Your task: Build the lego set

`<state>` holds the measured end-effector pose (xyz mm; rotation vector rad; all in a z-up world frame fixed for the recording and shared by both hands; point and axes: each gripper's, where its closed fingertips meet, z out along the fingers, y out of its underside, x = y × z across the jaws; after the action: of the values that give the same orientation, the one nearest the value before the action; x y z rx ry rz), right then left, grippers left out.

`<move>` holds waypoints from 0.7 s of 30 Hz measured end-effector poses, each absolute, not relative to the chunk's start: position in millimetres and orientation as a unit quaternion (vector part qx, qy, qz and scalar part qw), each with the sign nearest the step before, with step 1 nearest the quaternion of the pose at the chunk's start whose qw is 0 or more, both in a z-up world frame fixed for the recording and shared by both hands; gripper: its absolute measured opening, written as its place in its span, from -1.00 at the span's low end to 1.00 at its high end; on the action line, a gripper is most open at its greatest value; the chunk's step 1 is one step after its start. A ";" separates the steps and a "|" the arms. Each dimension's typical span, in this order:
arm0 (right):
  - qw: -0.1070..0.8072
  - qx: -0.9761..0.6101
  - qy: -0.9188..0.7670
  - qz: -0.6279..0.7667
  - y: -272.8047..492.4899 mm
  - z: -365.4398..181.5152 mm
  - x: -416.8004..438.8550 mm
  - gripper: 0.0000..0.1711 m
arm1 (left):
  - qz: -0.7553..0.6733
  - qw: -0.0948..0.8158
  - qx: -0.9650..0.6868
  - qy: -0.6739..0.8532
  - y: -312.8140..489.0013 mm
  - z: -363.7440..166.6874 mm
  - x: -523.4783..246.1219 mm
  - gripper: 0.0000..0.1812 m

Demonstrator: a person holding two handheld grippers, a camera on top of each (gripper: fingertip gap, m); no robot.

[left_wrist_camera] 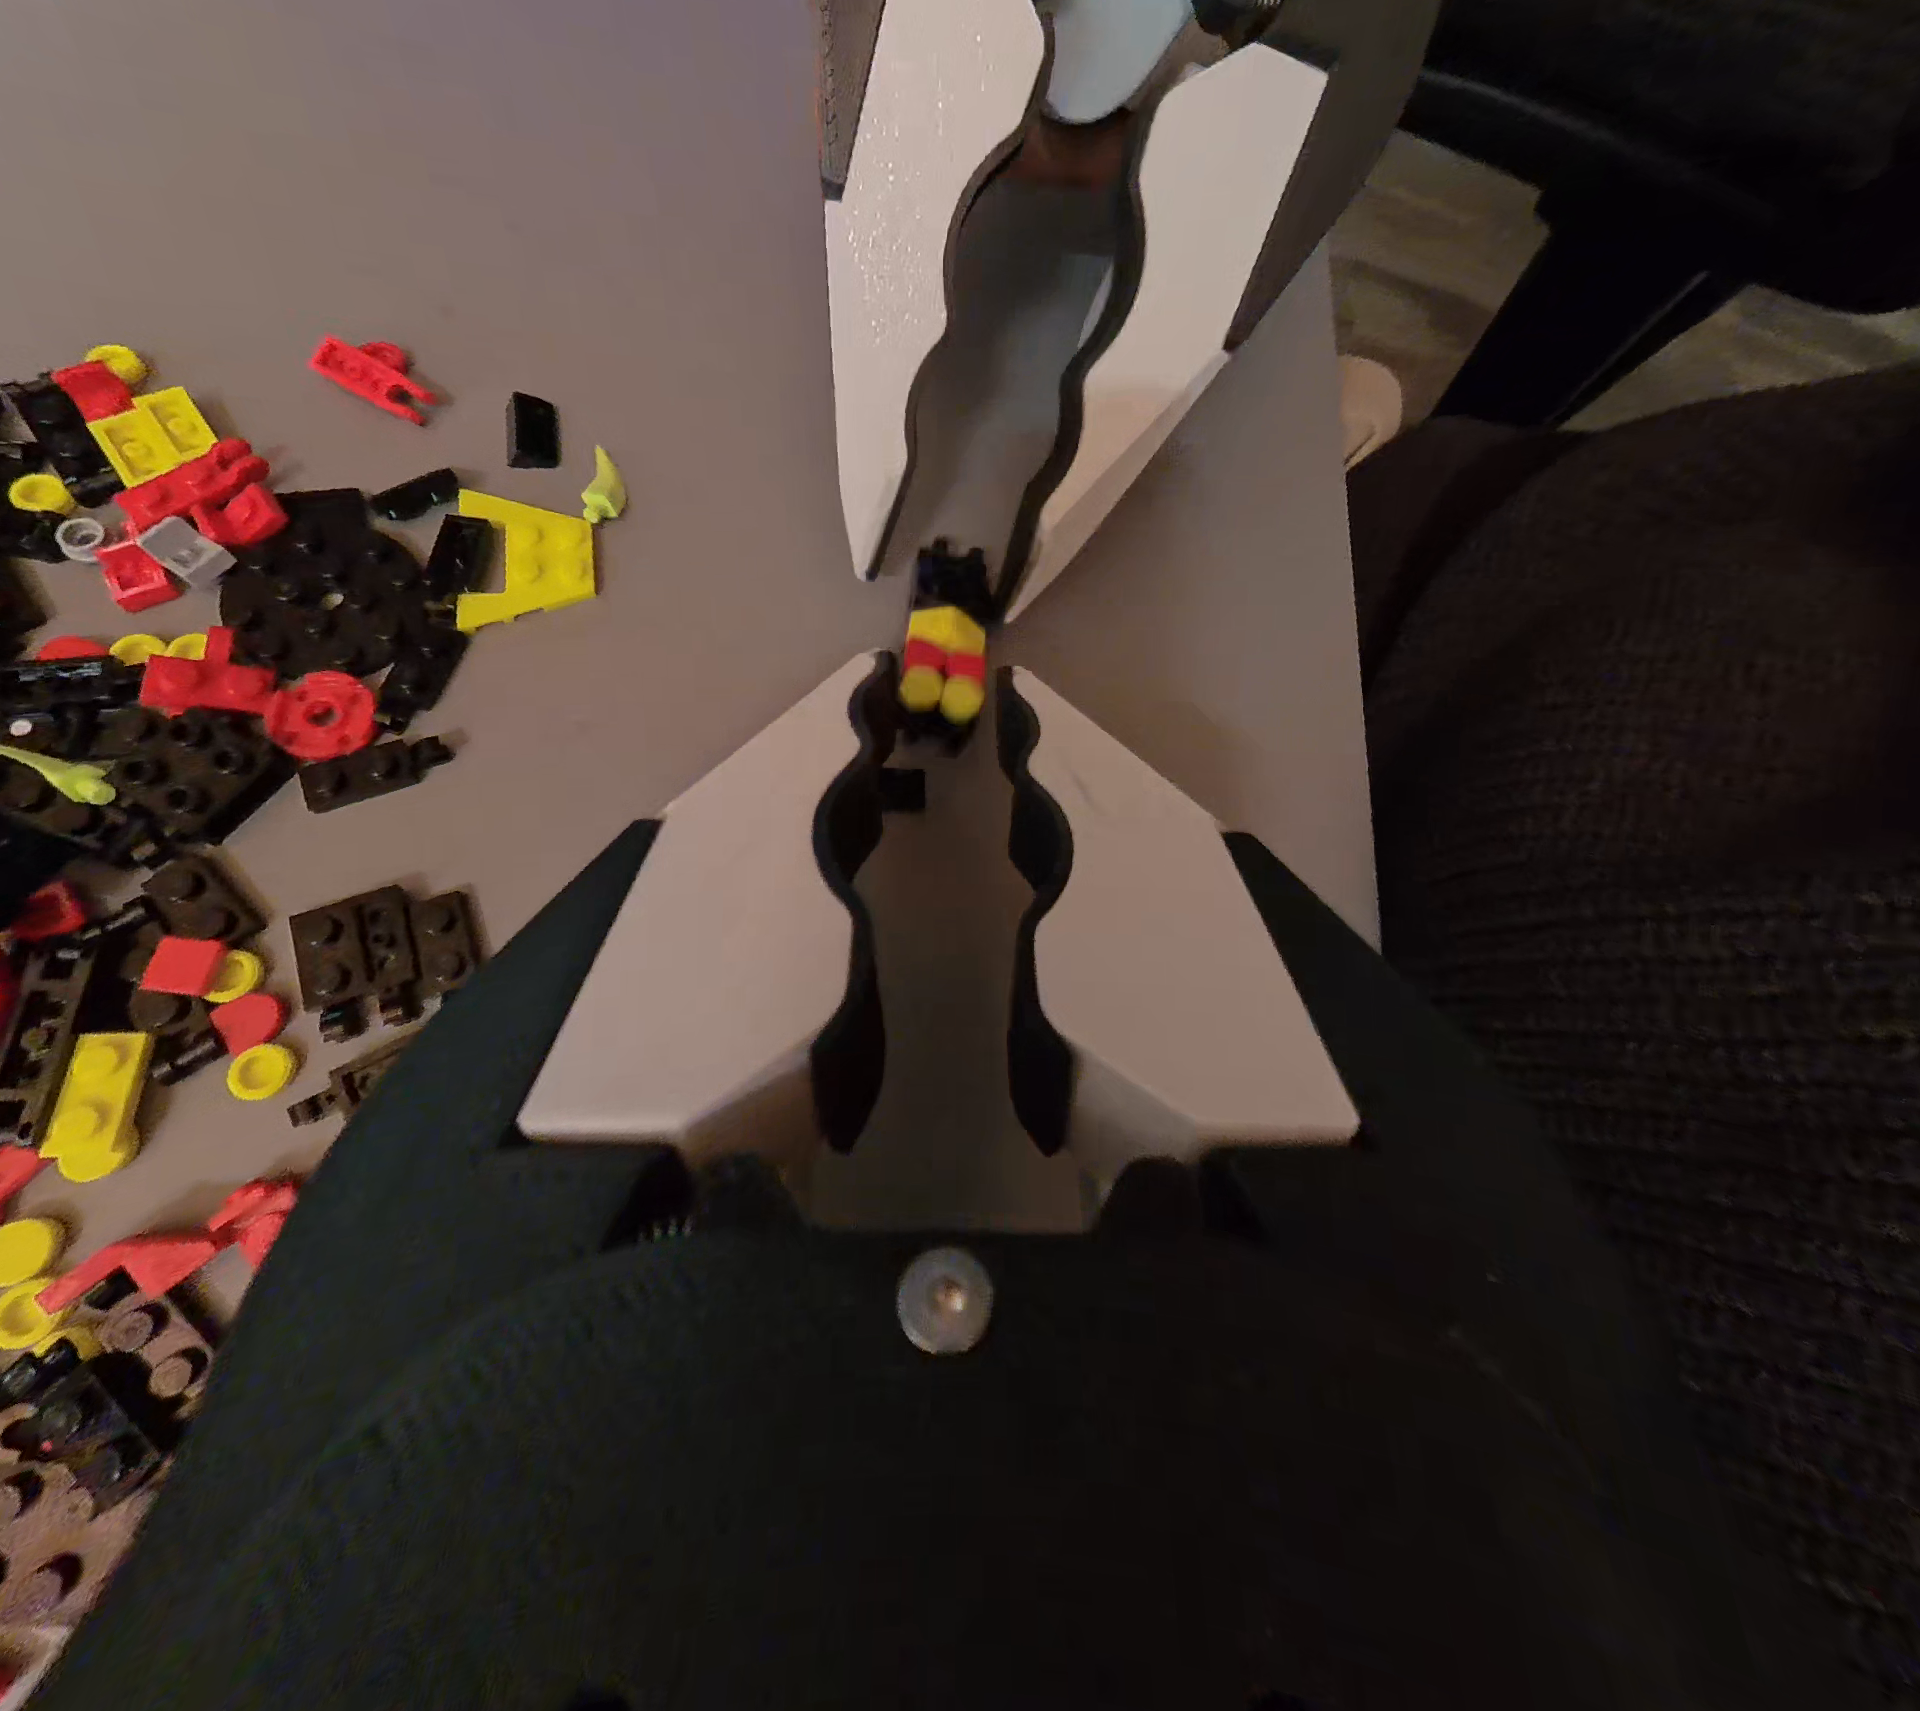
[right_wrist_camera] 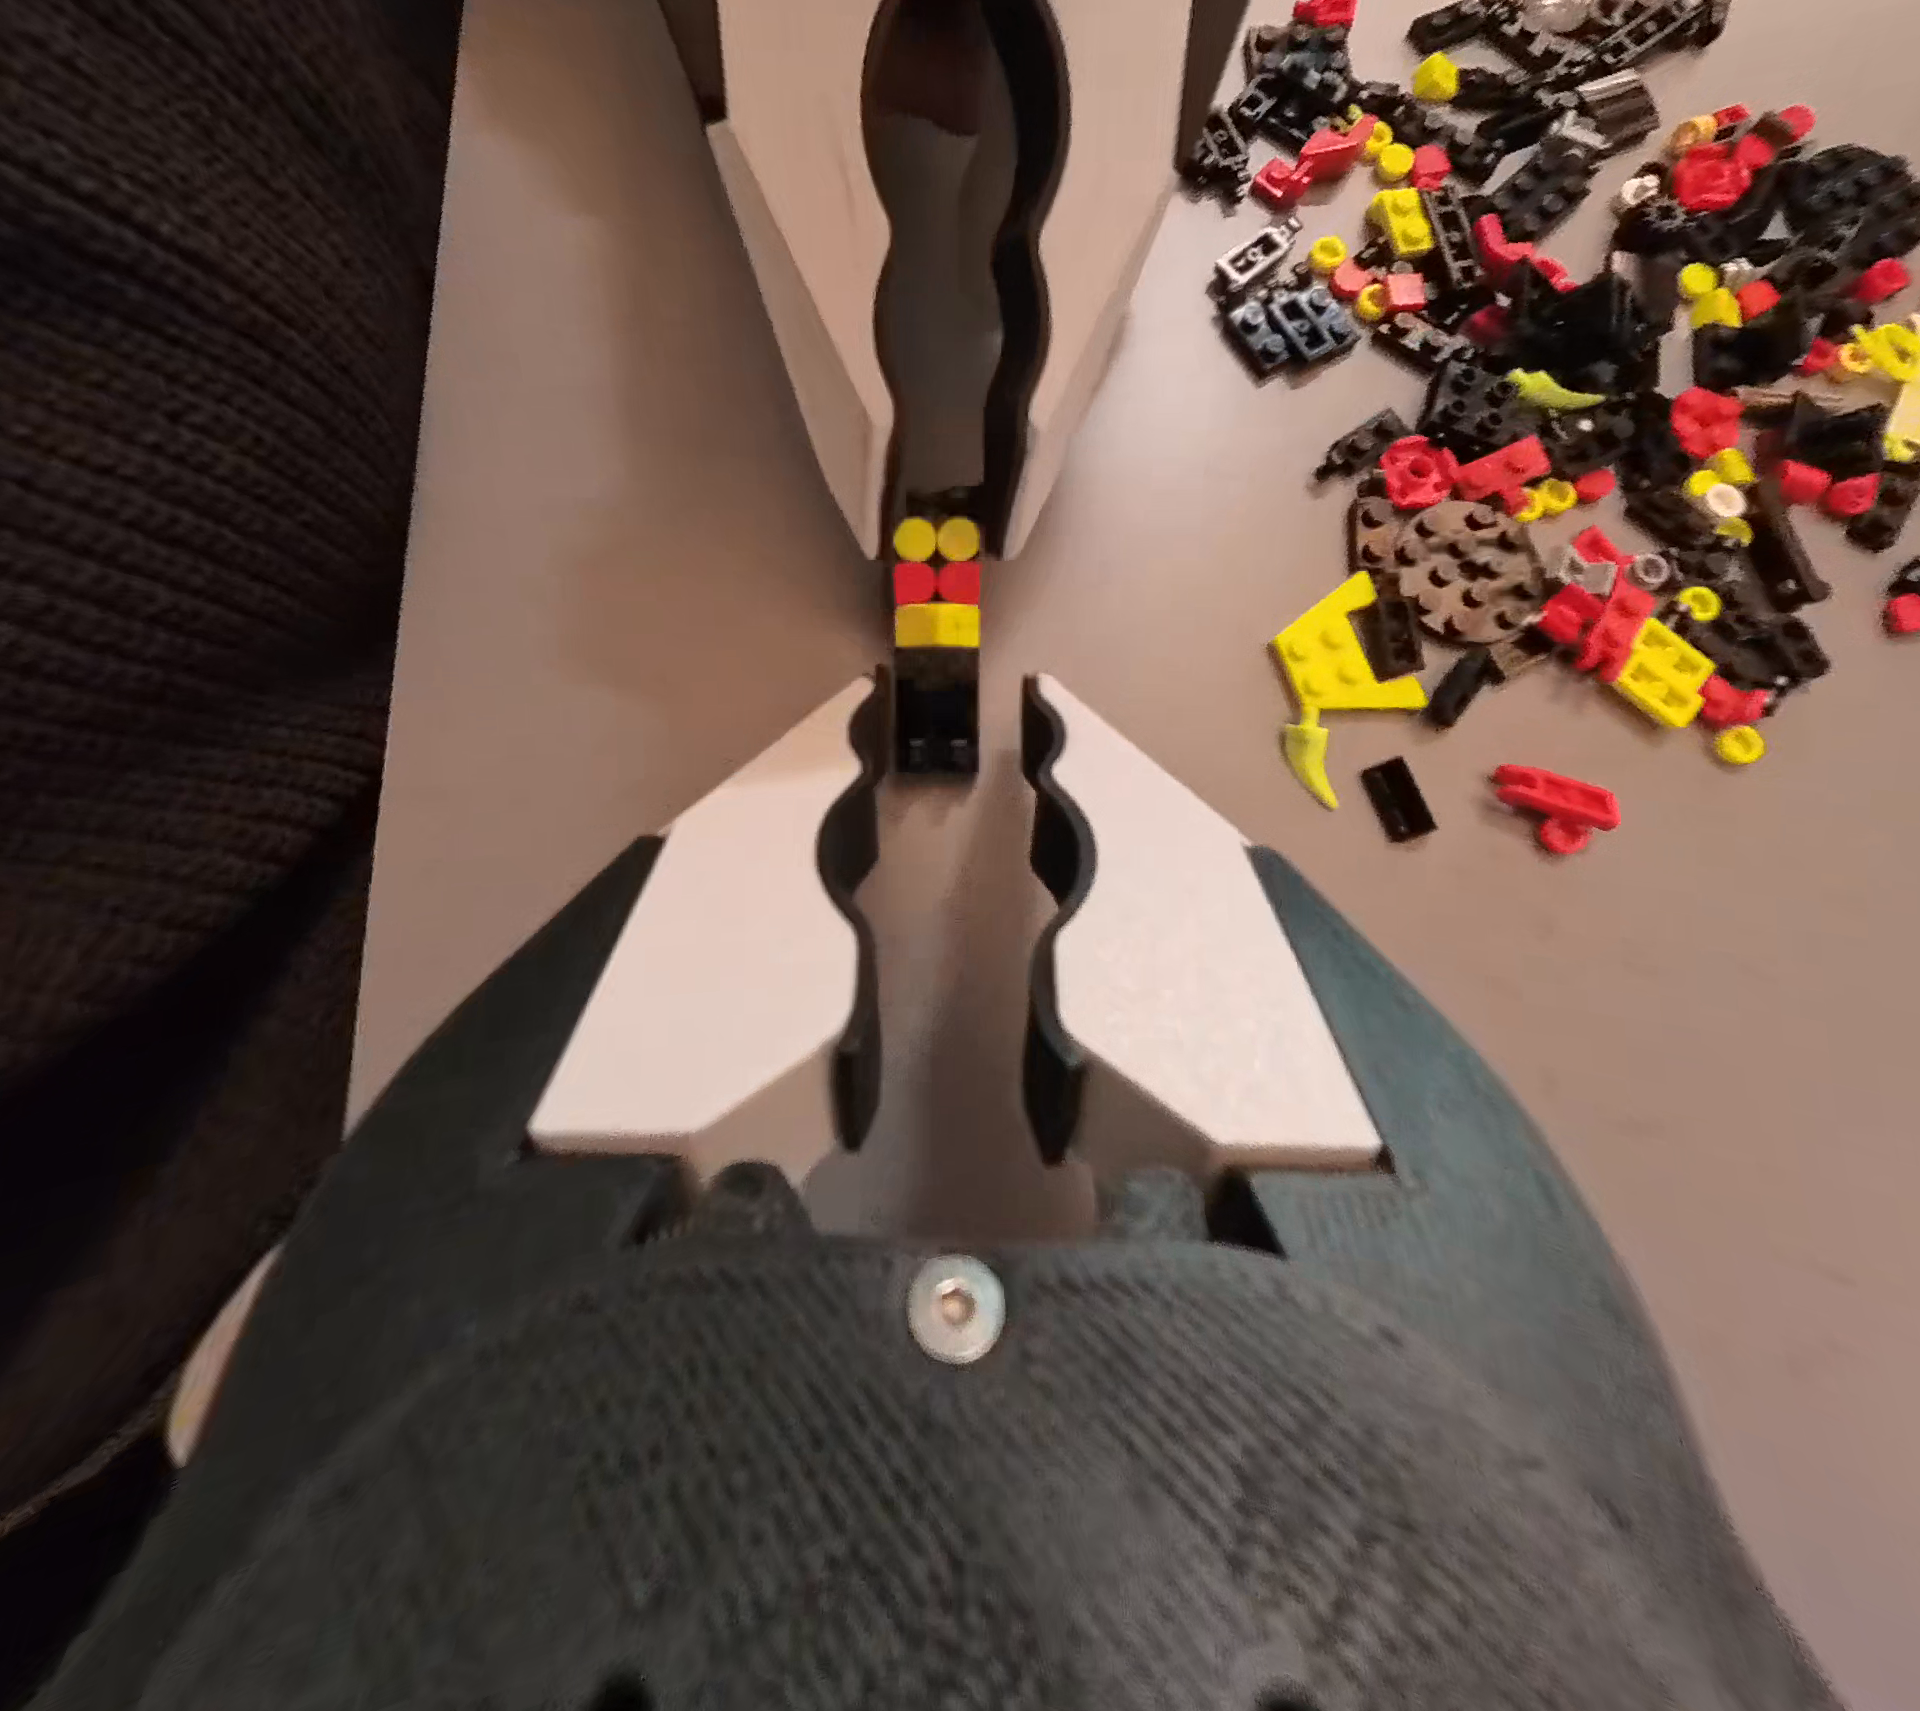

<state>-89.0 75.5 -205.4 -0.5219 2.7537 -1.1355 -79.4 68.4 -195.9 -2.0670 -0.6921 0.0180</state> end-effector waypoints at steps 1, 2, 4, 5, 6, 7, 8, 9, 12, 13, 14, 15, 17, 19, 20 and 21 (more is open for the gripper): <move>0.055 -0.177 0.910 -0.371 75.5 -206.8 -88.3 -0.77 | 0.007 0.458 -0.845 -0.277 68.4 -197.1 -77.8 -0.73; 0.051 -0.182 0.911 -0.367 75.9 -207.9 -88.0 -0.80 | 0.009 0.453 -0.849 -0.272 67.5 -198.4 -76.9 -0.66; 0.047 -0.188 0.911 -0.365 77.2 -208.6 -88.0 -0.82 | 0.020 0.445 -0.854 -0.269 63.5 -198.5 -78.0 -0.59; 0.047 -0.189 0.911 -0.365 77.9 -208.4 -88.2 -0.83 | 0.023 0.444 -0.855 -0.266 61.6 -196.7 -78.5 -0.59; 0.048 -0.188 0.910 -0.365 78.4 -207.8 -88.6 -0.82 | 0.027 0.444 -0.856 -0.264 59.2 -194.4 -79.2 -0.58; 0.050 -0.187 0.910 -0.367 78.7 -206.7 -89.1 -0.81 | 0.034 0.441 -0.858 -0.261 55.9 -193.1 -80.0 -0.57; 0.052 -0.185 0.909 -0.370 78.8 -205.7 -89.2 -0.79 | 0.045 0.432 -0.864 -0.255 52.1 -193.6 -80.4 -0.57; 0.056 -0.185 0.908 -0.372 78.9 -204.8 -88.8 -0.77 | 0.059 0.420 -0.872 -0.245 48.2 -195.7 -80.4 -0.57; 0.059 -0.190 0.908 -0.368 79.3 -207.2 -86.6 -0.74 | 0.110 0.379 -0.891 -0.223 38.6 -205.8 -83.4 -0.58; 0.057 -0.193 0.910 -0.363 79.9 -209.3 -85.9 -0.74 | 0.120 0.371 -0.894 -0.219 38.2 -208.1 -84.2 -0.60; 0.053 -0.198 0.912 -0.356 80.6 -211.8 -85.6 -0.74 | 0.125 0.366 -0.897 -0.215 38.8 -209.9 -84.5 -0.61; 0.050 -0.202 0.914 -0.349 81.6 -213.8 -85.3 -0.75 | 0.126 0.364 -0.898 -0.213 40.1 -211.0 -84.3 -0.62; 0.049 -0.208 0.913 -0.347 82.6 -214.3 -84.0 -0.80 | 0.131 0.363 -0.898 -0.211 41.8 -212.9 -84.9 -0.66; 0.052 -0.209 0.913 -0.346 83.4 -214.0 -83.6 -0.80 | 0.134 0.359 -0.900 -0.209 42.3 -215.6 -85.1 -0.70; 0.051 -0.208 0.913 -0.346 83.7 -214.3 -84.4 -0.80 | 0.136 0.360 -0.899 -0.210 42.1 -214.8 -85.7 -0.76; 0.052 -0.207 0.914 -0.346 83.7 -214.3 -84.8 -0.81 | 0.143 0.355 -0.899 -0.215 39.7 -214.8 -88.1 -0.82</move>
<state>-84.8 83.7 -214.3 -0.6308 2.7787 -1.0518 -88.1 39.7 -214.8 -2.3216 -0.5543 0.3697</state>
